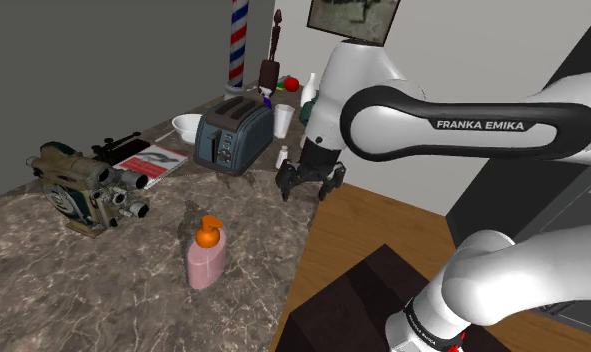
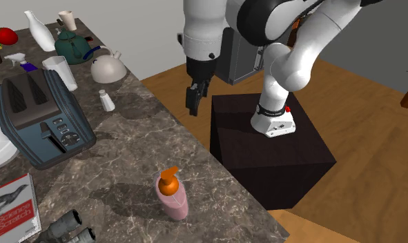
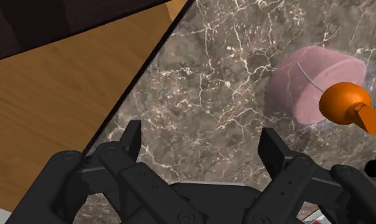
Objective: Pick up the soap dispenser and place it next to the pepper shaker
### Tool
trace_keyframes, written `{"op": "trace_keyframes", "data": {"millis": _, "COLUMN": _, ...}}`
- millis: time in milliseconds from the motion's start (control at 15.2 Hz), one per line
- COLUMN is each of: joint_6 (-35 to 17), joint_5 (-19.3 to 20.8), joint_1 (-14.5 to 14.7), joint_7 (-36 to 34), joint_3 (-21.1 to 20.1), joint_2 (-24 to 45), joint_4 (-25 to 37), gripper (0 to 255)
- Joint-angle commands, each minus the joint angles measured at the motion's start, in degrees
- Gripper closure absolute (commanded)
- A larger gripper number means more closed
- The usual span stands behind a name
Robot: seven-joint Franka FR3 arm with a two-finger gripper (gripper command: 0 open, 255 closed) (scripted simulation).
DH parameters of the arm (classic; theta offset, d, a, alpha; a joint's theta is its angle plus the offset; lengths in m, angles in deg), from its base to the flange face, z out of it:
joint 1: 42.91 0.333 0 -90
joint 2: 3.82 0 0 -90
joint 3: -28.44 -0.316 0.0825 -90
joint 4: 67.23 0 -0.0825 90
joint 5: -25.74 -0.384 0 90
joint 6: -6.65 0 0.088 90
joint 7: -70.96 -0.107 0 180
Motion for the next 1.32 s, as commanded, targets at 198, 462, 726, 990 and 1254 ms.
{"op": "trace_keyframes", "data": {"millis": 198, "joint_6": -5.2, "joint_5": 0.2, "joint_1": -0.9, "joint_7": -9.8, "joint_3": -7.4, "joint_2": 8.9, "joint_4": 3.8, "gripper": 0}}
{"op": "trace_keyframes", "data": {"millis": 462, "joint_6": -8.9, "joint_5": 3.4, "joint_1": -2.5, "joint_7": -18.4, "joint_3": -13.2, "joint_2": 17.7, "joint_4": 8.2, "gripper": 0}}
{"op": "trace_keyframes", "data": {"millis": 726, "joint_6": -11.7, "joint_5": 10.1, "joint_1": -3.6, "joint_7": -28.8, "joint_3": -18.3, "joint_2": 28.3, "joint_4": 13.9, "gripper": 0}}
{"op": "trace_keyframes", "data": {"millis": 990, "joint_6": -12.6, "joint_5": 19.7, "joint_1": -1.7, "joint_7": -40.1, "joint_3": -20.4, "joint_2": 40.3, "joint_4": 21.2, "gripper": 0}}
{"op": "trace_keyframes", "data": {"millis": 1254, "joint_6": -12.7, "joint_5": 25.6, "joint_1": 1.9, "joint_7": -46.5, "joint_3": -19.0, "joint_2": 48.0, "joint_4": 26.1, "gripper": 0}}
